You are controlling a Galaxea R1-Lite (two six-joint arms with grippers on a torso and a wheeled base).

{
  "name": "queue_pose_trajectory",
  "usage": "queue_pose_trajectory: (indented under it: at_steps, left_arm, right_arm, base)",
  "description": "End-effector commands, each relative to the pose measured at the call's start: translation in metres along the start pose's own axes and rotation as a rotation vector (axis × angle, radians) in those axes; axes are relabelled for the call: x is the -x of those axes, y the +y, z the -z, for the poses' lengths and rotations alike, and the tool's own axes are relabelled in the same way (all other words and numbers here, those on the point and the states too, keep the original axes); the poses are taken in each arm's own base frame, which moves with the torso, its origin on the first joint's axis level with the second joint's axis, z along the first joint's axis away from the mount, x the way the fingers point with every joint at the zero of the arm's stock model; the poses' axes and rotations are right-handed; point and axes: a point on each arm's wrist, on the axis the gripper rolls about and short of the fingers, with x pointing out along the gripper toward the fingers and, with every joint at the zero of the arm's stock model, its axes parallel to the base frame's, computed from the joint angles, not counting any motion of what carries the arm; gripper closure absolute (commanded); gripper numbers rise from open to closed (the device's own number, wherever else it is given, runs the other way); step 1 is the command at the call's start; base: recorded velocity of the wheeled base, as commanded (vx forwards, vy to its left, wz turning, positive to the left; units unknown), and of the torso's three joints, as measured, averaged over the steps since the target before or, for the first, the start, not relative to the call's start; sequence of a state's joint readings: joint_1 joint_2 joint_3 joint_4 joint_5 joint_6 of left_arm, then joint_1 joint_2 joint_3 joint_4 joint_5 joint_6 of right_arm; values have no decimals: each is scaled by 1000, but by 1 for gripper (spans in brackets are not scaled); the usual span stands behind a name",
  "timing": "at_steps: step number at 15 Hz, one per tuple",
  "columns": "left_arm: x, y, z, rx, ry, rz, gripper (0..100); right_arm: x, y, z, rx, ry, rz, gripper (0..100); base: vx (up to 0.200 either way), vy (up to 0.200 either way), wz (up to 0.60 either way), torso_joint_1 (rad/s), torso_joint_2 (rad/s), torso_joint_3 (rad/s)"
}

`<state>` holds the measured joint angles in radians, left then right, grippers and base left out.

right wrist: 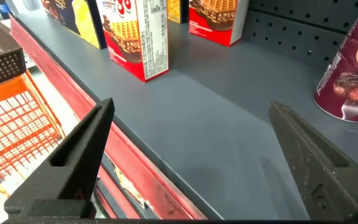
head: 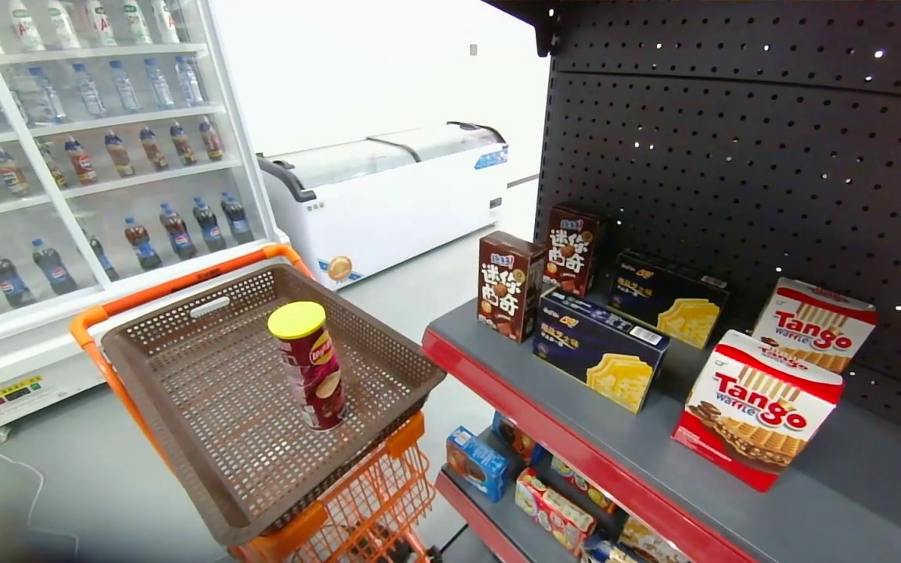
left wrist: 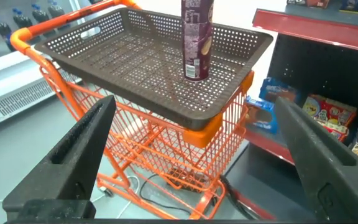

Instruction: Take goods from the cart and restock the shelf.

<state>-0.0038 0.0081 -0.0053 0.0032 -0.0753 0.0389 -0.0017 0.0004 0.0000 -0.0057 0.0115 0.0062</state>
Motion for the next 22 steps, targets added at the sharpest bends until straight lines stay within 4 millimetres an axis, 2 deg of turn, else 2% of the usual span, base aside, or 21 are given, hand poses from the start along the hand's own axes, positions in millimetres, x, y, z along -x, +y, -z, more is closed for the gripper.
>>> queue_pose_trajectory:
  at_steps: [1, 2, 3, 5, 6, 7, 8, 11, 15, 18, 22]
  left_arm:
    - [2, 0, -20, -2, 4, -28, 0]
    - [1, 1, -24, 0, 29, -29, 0]
    - [-24, 5, -63, 52, 217, -78, 0]
    - [-65, 12, -84, 132, 319, -33, 0]
    - [-82, 20, -88, 144, 343, -38, 0]
    - [-94, 25, -88, 134, 359, -32, 0]
    - [-121, 37, -86, 87, 391, -20, 0]
    - [-160, 50, -78, 11, 408, 17, 0]
    - [-218, 48, -62, -49, 339, 134, 0]
    - [-236, 41, -55, -59, 349, 190, 0]
    - [-262, 38, -35, -51, 410, 229, 0]
  right_arm:
    - [0, 0, 0, 0, -1, -1, 0]
    - [0, 0, 0, 0, -1, -1, 0]
    - [0, 0, 0, 0, -1, -1, 0]
    - [0, 0, 0, 0, -1, -1, 0]
    - [0, 0, 0, 0, -1, -1, 0]
    - [0, 0, 0, 0, -1, -2, 0]
    - [0, 0, 0, 0, -1, -1, 0]
    - [0, 0, 0, 0, -1, -1, 0]
    - [0, 0, 0, 0, -1, -1, 0]
    - [0, 0, 0, 0, -1, -1, 0]
    - [0, 0, 0, 0, -1, -1, 0]
  base:
    - [0, 0, 0, 0, 0, 0]
    - [0, 0, 0, 0, 0, 0]
    - [0, 0, 0, 0, 0, 0]
    - [0, 0, 0, 0, 0, 0]
    - [0, 0, 0, 0, 0, 0]
    - [0, 0, 0, 0, 0, 0]
    - [0, 0, 0, 0, 0, 0]
    - [0, 0, 0, 0, 0, 0]
    - [0, 0, 0, 0, 0, 0]
    - [0, 0, 0, 0, 0, 0]
    - [0, 0, 0, 0, 0, 0]
